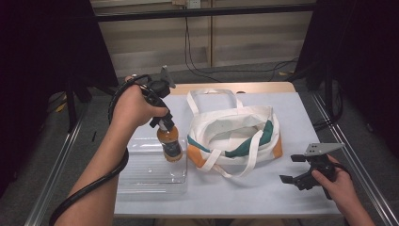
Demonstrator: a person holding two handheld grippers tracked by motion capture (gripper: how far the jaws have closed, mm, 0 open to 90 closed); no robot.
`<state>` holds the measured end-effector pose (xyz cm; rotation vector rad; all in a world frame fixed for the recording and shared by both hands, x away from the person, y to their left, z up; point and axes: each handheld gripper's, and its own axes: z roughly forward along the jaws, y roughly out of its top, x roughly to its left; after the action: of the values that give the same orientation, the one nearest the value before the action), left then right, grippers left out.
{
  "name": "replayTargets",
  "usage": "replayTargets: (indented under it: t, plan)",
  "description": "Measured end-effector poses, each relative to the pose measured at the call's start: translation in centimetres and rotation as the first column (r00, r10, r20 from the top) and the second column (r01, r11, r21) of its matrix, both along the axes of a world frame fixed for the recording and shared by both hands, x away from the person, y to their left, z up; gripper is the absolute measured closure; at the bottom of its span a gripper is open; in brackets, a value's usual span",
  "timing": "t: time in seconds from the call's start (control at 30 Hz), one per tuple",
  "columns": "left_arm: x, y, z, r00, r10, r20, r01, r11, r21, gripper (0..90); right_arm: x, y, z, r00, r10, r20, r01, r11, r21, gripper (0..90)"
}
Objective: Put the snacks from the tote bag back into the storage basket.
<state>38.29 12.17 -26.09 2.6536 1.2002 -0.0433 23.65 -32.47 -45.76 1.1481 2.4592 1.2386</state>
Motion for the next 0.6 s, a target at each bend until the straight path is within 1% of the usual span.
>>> replayTargets:
  t: [0.17,0.2,0.4,0.43,0.47,0.5,0.57,0.6]
  plan:
    - [0.2,-0.3,-0.3,1.0000,0.003,-0.003,-0.003,1.0000,0.004,59.5,0.0,0.0,0.0,1.0000,0.002,-0.001,-0.002,1.0000,0.000,1.4]
    - [0.2,-0.3,-0.4,1.0000,-0.003,-0.002,0.003,1.0000,0.007,59.5,0.0,0.0,0.0,1.0000,0.001,-0.001,-0.001,1.0000,0.000,1.4]
    - [0.5,-0.6,-0.7,1.0000,-0.003,-0.009,0.003,1.0000,0.001,59.4,0.0,0.0,0.0,1.0000,0.000,0.000,0.000,1.0000,0.003,1.4]
    - [0.6,-0.7,-0.7,1.0000,-0.005,-0.008,0.005,1.0000,0.008,59.4,0.0,0.0,0.0,1.0000,0.000,0.000,0.000,1.0000,0.003,1.4]
    - [0.5,-0.8,-0.9,0.9999,0.010,-0.013,-0.010,0.9999,0.002,59.4,0.0,0.0,0.0,1.0000,-0.001,0.000,0.001,1.0000,0.004,1.4]
    - [0.6,-0.8,-1.0,0.9999,0.010,-0.011,-0.010,1.0000,0.000,59.4,0.0,0.0,0.0,1.0000,0.002,0.001,-0.002,1.0000,0.003,1.4]
    - [0.7,-0.9,-1.0,1.0000,-0.005,-0.007,0.005,0.9999,0.011,59.5,0.0,-0.1,0.0,1.0000,0.000,-0.001,0.000,1.0000,0.004,1.4]
    - [0.7,-1.0,-1.1,1.0000,-0.003,-0.007,0.003,1.0000,0.008,59.5,0.0,-0.1,-0.1,1.0000,0.000,-0.002,0.000,1.0000,0.004,1.4]
